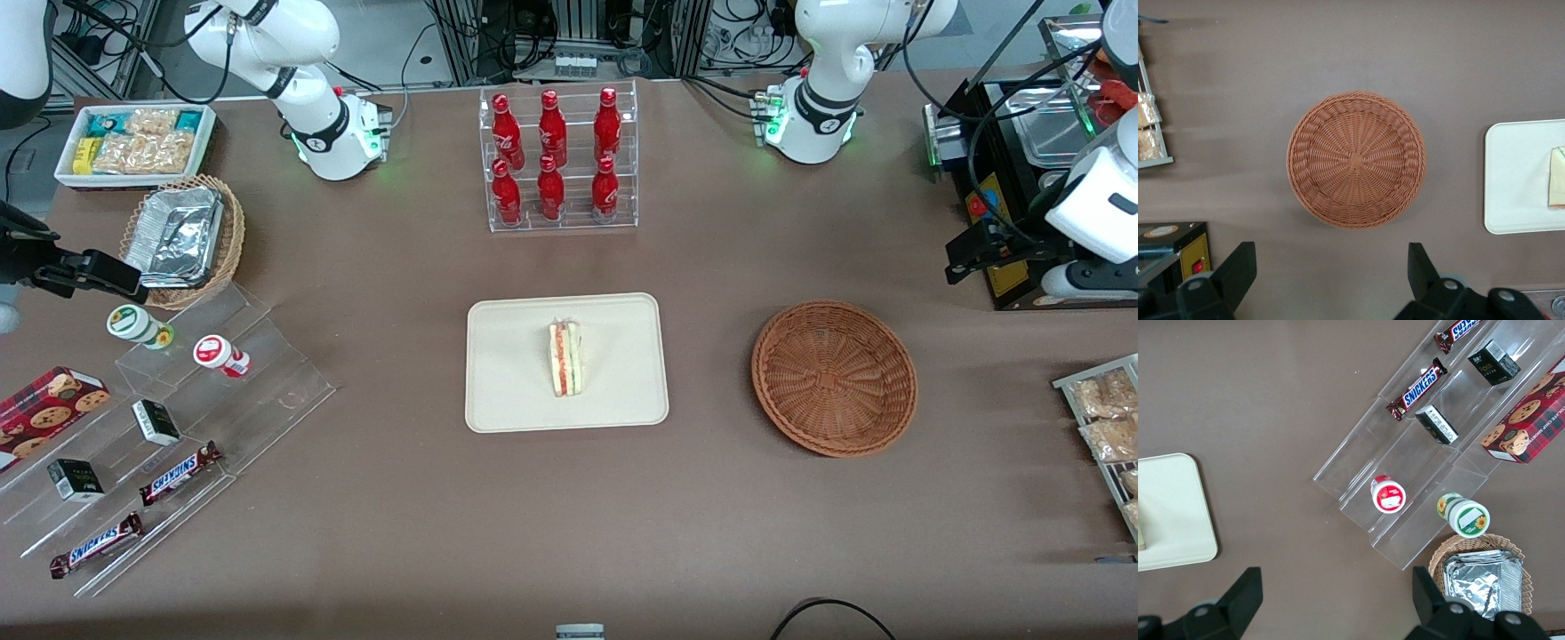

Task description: Place sandwich from basket to tray

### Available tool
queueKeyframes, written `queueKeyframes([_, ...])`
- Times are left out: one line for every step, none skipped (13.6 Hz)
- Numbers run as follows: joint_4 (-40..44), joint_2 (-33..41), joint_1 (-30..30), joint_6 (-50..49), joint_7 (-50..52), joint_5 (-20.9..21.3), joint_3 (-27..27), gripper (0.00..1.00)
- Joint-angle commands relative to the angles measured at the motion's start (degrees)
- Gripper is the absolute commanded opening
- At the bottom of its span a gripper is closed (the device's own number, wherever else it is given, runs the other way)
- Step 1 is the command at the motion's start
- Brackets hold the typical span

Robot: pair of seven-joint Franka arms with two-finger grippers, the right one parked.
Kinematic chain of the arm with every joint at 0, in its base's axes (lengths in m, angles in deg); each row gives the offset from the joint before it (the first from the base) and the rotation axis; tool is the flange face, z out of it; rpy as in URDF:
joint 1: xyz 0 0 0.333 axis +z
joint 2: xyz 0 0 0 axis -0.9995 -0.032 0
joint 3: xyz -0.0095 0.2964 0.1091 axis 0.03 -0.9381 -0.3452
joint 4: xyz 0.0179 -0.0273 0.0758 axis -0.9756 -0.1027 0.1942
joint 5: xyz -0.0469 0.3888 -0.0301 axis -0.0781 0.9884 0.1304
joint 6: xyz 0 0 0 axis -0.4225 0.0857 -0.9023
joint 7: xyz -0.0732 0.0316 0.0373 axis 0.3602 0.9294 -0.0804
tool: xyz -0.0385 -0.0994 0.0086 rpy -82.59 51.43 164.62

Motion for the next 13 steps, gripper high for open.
queueKeyframes([-3.6, 3.6, 0.5, -0.4, 2.7, -0.1, 0.6, 1.00])
queueKeyframes([-3.4, 3.4, 0.3, -0.6, 3.7, -0.1, 0.6, 1.00])
queueKeyframes([-3.4, 3.5, 0.2, -0.6, 4.9, -0.2, 0.6, 1.00])
queueKeyframes([-3.4, 3.4, 0.0, -0.7, 4.8, -0.4, 0.6, 1.00])
queueKeyframes([-3.1, 3.3, -0.2, -0.7, 4.6, -0.4, 0.6, 1.00])
queueKeyframes([-3.0, 3.3, -0.1, -1.1, 4.3, -0.6, 0.6, 1.00])
queueKeyframes([-2.6, 3.3, 0.0, -1.8, 4.0, -0.9, 0.6, 1.00])
queueKeyframes([-2.1, 3.2, 0.0, -2.5, 2.9, -0.9, 0.5, 1.00])
queueKeyframes([-1.7, 3.2, 0.1, -3.3, 0.9, -0.9, 0.5, 1.00])
queueKeyframes([-1.1, 3.3, 0.1, -4.2, -0.4, -0.9, 0.4, 1.00])
queueKeyframes([-0.4, 3.4, 0.1, -5.5, -0.6, -0.7, 0.4, 1.00])
queueKeyframes([0.7, 3.3, 0.1, -6.8, -0.7, -0.4, 0.4, 1.00])
queueKeyframes([1.0, 3.2, 0.0, -8.1, -0.9, -0.3, 0.5, 1.00])
